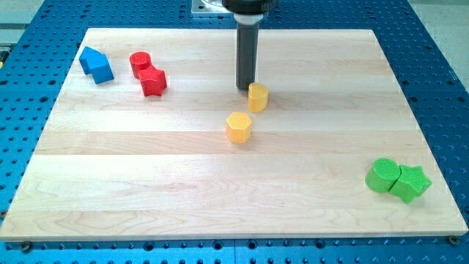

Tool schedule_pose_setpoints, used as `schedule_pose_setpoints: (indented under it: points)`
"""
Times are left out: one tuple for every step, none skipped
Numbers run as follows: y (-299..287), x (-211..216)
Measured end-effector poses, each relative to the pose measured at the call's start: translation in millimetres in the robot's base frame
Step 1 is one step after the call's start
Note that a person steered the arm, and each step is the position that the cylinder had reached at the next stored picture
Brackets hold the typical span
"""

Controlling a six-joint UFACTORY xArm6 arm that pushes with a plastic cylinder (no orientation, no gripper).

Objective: Move the yellow heart close to the green blocks

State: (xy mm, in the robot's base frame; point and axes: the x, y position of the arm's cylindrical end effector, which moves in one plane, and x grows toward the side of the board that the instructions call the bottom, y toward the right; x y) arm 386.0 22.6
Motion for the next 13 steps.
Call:
schedule_pose_setpoints:
  points:
    - [6, 57]
    - [20, 51]
    - [47, 6]
    - [52, -28]
    - [77, -12]
    - [120, 74]
    - [120, 76]
    - [131, 65]
    - [133, 62]
    - [134, 62]
    - [134, 62]
    - [132, 4]
    - [131, -27]
